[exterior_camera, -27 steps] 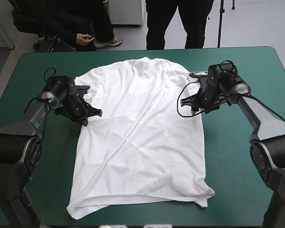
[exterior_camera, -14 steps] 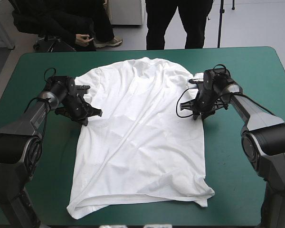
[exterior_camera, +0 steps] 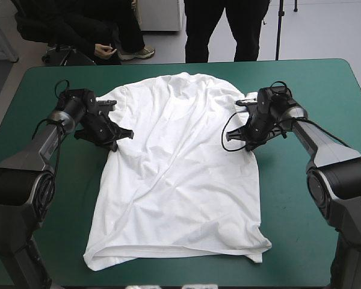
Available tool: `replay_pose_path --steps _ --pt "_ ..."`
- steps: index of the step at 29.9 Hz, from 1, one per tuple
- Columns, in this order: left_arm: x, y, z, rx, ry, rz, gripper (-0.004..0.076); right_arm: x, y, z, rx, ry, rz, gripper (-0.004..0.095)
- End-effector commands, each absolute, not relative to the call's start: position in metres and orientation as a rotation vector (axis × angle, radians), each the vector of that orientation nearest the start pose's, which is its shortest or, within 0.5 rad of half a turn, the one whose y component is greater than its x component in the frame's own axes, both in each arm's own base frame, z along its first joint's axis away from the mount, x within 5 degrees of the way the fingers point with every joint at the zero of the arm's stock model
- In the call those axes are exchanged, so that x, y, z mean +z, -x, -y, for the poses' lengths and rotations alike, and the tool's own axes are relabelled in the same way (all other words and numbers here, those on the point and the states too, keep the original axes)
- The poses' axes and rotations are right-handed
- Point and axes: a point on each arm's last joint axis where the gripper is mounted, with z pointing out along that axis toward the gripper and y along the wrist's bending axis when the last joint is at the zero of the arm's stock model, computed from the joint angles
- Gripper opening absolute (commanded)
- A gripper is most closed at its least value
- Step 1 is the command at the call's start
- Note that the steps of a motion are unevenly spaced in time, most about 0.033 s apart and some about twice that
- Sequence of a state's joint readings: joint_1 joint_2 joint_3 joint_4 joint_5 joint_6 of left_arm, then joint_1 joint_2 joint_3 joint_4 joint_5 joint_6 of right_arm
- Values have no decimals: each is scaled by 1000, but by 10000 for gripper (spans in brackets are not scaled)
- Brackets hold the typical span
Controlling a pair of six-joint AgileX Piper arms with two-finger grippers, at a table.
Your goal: Fold the cloth
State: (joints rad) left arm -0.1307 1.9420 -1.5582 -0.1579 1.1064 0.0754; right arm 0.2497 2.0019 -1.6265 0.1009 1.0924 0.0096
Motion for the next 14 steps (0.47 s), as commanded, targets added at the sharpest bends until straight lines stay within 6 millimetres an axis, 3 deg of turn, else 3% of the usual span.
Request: replay_pose_path --steps 1,7,14 --pt "300 -389 68 -264 -219 -2771 -17 289 -390 -101 180 324 -2759 -17" --pt "366 -370 65 -266 -232 -2603 -17 359 -367 -79 140 348 -2568 -17" --pt "434 -329 62 -299 -231 -2401 -17 432 -331 -67 129 334 -2361 -17"
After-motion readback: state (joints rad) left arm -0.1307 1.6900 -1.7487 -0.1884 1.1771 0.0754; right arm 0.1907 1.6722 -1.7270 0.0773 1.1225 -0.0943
